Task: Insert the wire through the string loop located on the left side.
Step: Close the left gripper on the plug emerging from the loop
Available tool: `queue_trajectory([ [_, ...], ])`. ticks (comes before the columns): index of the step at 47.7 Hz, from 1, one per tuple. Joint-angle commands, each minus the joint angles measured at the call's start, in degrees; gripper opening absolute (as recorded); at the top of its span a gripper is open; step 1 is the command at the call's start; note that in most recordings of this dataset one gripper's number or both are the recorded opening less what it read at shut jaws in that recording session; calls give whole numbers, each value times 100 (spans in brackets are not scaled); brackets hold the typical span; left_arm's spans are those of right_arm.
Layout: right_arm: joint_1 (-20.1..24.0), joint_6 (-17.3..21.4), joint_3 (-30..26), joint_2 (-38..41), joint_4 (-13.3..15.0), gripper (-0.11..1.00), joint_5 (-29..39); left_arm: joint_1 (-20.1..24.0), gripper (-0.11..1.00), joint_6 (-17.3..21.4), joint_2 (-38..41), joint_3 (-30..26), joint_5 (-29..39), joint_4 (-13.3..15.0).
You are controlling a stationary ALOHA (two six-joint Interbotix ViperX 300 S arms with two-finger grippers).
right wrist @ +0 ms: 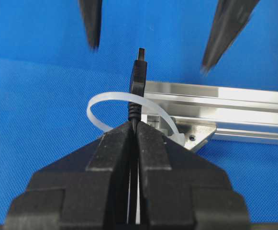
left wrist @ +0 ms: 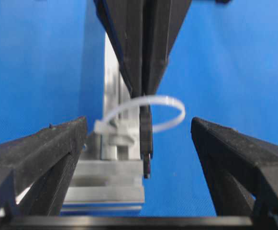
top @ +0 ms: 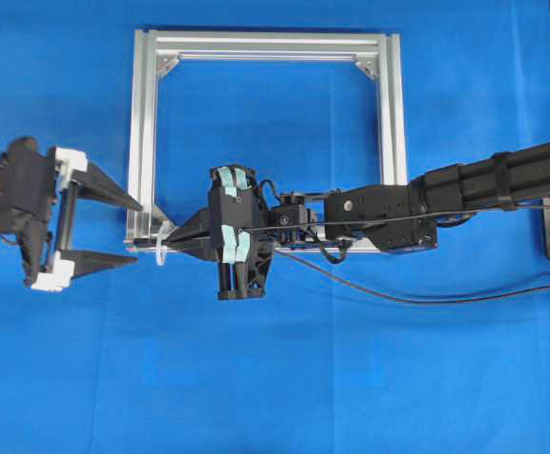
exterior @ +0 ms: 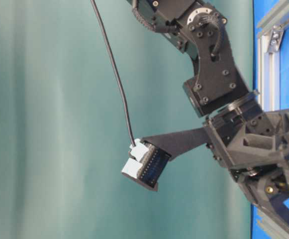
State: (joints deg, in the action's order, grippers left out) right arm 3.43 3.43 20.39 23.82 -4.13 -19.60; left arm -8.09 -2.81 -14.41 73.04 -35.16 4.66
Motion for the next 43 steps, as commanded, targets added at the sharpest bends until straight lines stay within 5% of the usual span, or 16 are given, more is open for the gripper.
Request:
queue_trajectory([
  [1,-9,9,-123,-114,-9,-4,-9,-26,90,-9,272,-167,-185,-9],
  [43,18,9,-123,-114,0,-4,-9,-35,88,0,703,-246,-308,-9],
])
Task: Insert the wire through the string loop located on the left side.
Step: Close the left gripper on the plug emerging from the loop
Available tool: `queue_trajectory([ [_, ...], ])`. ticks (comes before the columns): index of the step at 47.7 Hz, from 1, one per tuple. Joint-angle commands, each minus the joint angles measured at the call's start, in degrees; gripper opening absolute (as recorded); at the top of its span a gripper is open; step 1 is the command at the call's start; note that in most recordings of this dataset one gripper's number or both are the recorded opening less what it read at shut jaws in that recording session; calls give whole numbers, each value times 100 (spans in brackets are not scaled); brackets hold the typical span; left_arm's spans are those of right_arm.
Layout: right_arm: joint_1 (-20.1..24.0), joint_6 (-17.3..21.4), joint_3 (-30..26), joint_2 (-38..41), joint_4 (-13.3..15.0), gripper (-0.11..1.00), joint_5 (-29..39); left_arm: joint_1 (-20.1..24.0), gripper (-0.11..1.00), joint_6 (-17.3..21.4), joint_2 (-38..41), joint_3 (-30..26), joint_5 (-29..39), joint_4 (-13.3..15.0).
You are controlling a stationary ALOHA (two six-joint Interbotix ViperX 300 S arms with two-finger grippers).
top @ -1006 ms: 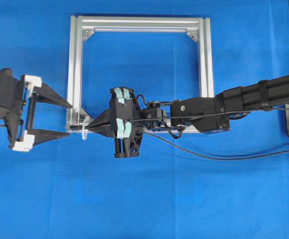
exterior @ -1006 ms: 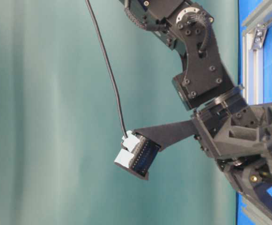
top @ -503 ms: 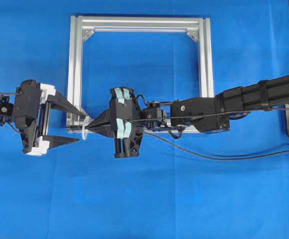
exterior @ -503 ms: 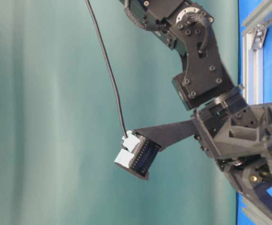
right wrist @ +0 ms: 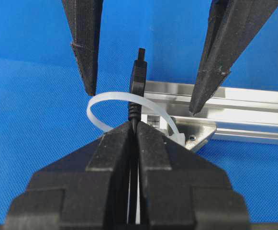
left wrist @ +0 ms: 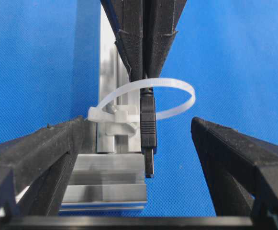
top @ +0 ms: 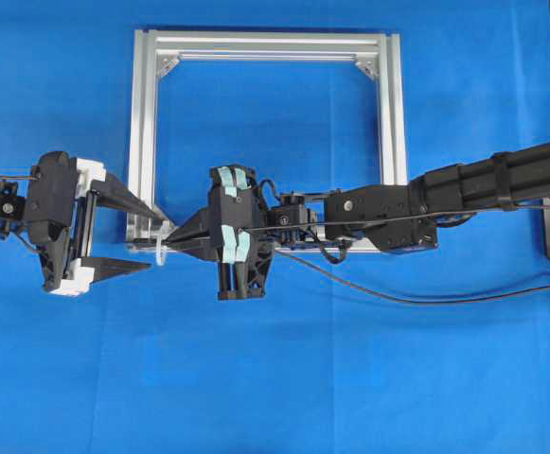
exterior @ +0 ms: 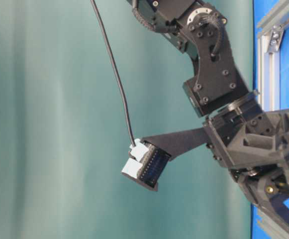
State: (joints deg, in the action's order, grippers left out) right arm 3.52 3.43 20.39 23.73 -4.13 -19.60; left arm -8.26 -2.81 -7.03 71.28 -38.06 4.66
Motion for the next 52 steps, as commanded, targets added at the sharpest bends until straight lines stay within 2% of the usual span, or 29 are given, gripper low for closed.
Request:
queue_trajectory([
  [1,9,9,-123,-105,-9,-4,-9,-18,88,0,-35,-70,-26,-9],
  [13,9,9,-123,-105,0,-4,-9,-18,87,26,-35,-70,0,-9],
  [18,9,9,-114,-105,-9,-4,0,-18,81,0,-44,-79,35,0],
  [21,0,9,-123,-105,0,-4,9,-9,70,0,-44,-105,53,0],
  [29,9,9,-123,-105,0,-4,44,18,21,53,-35,-132,62,-9],
  [32,9,9,-123,-105,9,-4,44,18,8,53,-35,-141,97,-9],
  [52,9,-18,-132,-105,18,-4,237,18,8,9,-26,-158,264,0],
])
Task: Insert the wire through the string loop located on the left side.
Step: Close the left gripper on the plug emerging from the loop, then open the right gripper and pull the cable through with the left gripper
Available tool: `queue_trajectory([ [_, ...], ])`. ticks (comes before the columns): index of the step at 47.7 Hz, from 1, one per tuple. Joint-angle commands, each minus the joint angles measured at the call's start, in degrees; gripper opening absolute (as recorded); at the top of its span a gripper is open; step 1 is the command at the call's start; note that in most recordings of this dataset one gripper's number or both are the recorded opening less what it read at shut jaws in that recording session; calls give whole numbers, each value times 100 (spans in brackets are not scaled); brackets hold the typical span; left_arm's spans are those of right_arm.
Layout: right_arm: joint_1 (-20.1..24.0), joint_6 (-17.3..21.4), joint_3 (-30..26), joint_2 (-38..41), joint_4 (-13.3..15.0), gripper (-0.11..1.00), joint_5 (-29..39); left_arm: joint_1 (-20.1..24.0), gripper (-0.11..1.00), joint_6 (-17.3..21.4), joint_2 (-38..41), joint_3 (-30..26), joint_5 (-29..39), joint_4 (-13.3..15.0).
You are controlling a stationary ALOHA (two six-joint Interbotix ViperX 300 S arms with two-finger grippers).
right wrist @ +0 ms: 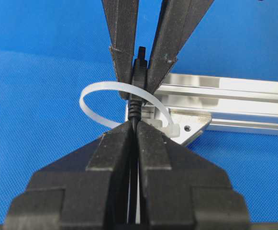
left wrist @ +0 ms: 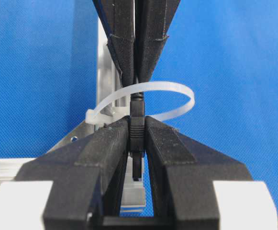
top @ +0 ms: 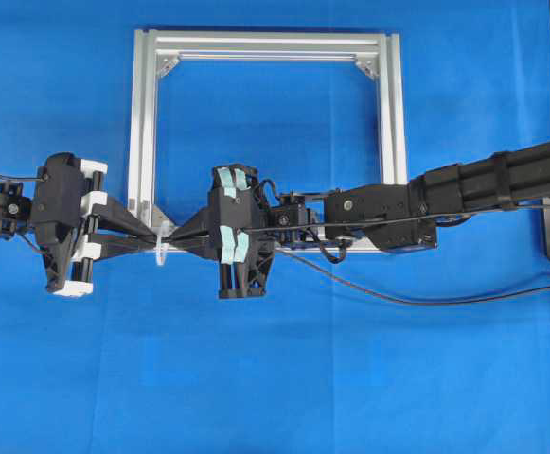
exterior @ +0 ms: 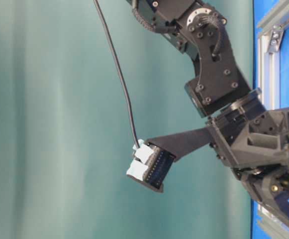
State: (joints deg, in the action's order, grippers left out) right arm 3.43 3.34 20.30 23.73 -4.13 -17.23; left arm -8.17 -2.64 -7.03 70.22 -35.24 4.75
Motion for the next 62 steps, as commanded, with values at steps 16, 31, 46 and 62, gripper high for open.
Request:
queue_trajectory([
  [16,18,-9,-123,-105,35,23,-26,9,8,-9,-26,-53,-18,-18],
  [31,44,-26,-114,-141,35,95,-9,9,8,0,-62,-18,-9,-18],
  [46,62,-18,-105,-185,35,96,0,9,8,-9,-589,308,606,-18],
  [62,62,-26,-132,-185,26,96,0,0,8,-9,-2083,773,1626,-18],
])
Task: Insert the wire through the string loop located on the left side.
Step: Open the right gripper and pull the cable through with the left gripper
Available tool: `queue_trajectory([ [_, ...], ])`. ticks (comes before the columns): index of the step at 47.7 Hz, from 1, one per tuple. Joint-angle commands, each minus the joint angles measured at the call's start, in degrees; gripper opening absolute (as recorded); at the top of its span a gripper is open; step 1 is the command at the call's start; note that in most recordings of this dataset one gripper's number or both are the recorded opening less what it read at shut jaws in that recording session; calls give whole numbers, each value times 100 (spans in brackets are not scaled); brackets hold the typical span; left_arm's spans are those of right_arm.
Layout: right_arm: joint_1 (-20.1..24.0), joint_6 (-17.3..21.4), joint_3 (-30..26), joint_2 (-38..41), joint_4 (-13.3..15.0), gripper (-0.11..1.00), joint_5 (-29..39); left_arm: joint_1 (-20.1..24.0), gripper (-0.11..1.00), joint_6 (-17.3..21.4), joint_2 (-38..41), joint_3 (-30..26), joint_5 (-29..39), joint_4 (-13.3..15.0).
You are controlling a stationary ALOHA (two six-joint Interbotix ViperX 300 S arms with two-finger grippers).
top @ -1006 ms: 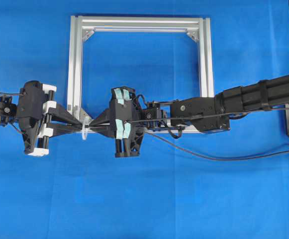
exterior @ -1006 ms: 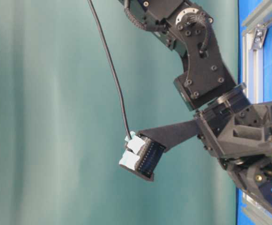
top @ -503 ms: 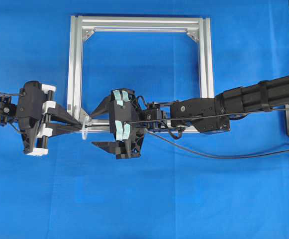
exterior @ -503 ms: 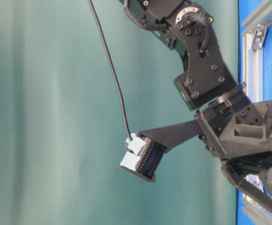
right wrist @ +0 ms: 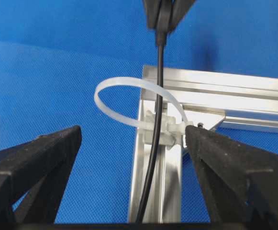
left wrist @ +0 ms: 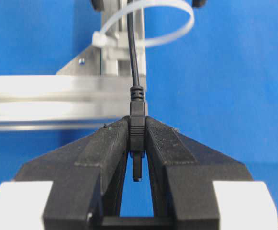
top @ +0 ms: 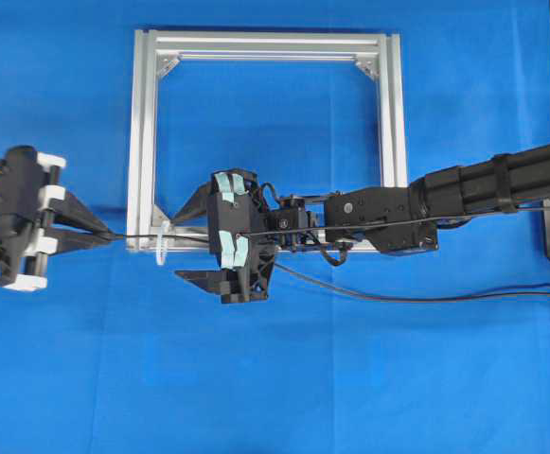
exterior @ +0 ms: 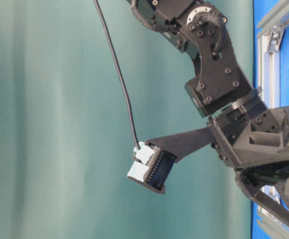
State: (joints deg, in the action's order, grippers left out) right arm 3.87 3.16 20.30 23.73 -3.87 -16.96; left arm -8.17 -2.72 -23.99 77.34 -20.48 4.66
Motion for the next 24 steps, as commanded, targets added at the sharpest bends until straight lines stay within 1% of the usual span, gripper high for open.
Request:
queue_trajectory([
  [1,9,0,-123,-185,9,96,-18,9,8,-9,-501,105,220,-9],
  [8,18,-9,-132,-185,9,96,-26,9,8,0,-1397,352,694,-9],
  [15,9,0,-141,-185,9,96,-18,9,8,-9,-2224,404,1230,-9],
  [20,9,-9,-141,-193,9,96,-18,9,8,-9,-2566,404,1494,-9],
  [24,9,0,-141,-193,0,96,-18,9,8,-18,-2610,396,1556,-9],
])
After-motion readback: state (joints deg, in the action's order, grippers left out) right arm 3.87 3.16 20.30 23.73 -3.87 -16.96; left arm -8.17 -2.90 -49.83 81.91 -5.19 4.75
